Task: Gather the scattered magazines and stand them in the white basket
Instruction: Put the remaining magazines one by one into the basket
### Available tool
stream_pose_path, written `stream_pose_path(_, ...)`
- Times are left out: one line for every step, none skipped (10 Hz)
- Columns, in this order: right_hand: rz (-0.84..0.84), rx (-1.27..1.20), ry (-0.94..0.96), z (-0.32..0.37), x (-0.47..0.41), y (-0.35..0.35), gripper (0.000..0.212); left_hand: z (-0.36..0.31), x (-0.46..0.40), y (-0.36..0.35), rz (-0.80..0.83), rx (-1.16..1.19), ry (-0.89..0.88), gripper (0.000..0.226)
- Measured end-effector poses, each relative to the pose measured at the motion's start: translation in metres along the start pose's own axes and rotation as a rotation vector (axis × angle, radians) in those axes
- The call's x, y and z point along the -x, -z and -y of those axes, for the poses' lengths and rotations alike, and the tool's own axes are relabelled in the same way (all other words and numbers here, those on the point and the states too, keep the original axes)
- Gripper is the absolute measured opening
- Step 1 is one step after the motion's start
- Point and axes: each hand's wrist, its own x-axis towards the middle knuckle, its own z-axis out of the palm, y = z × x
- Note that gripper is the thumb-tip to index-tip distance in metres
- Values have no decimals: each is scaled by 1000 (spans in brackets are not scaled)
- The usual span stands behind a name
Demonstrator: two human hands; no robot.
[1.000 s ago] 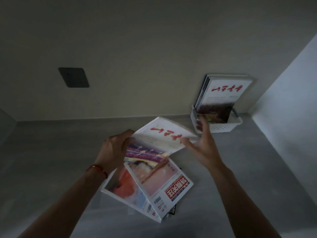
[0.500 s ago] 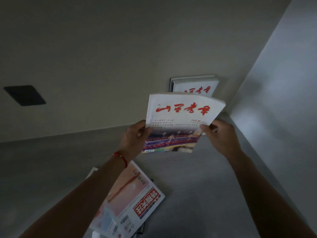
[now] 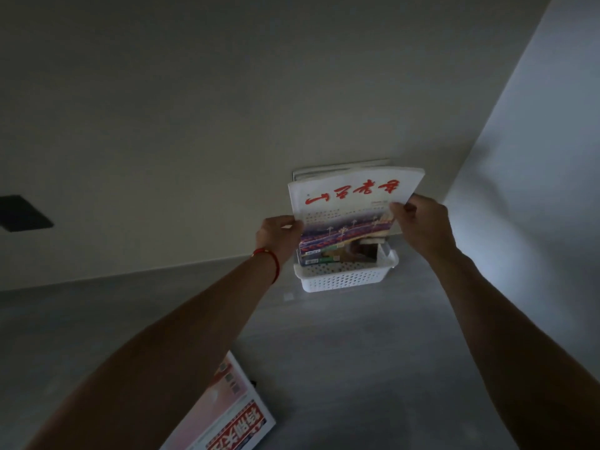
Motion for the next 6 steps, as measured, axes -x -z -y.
stream_pose_path(24,-3,-38,-22,-3,-19,24,14,-17,-16,2,66,100,18)
stream_pose_path(47,1,-110,-38,-8,-39,25,20,-25,-27,13,72,176,13)
stream_pose_path(117,-12,-147,-48,-11,-56,27,23,-30,-36,16,63,207,18)
stream_pose_path(150,-51,-210,-55,-12,-67,28,30,-37,-41,11,82,215,23)
stream_pose_path(183,-155,-237,-58,-12,-73,32,28,-43,-46,17,91,212,33)
stream_pose_path(238,-282,-255,-57,-9,-74,47,27,-44,-48,-2,63,238,38)
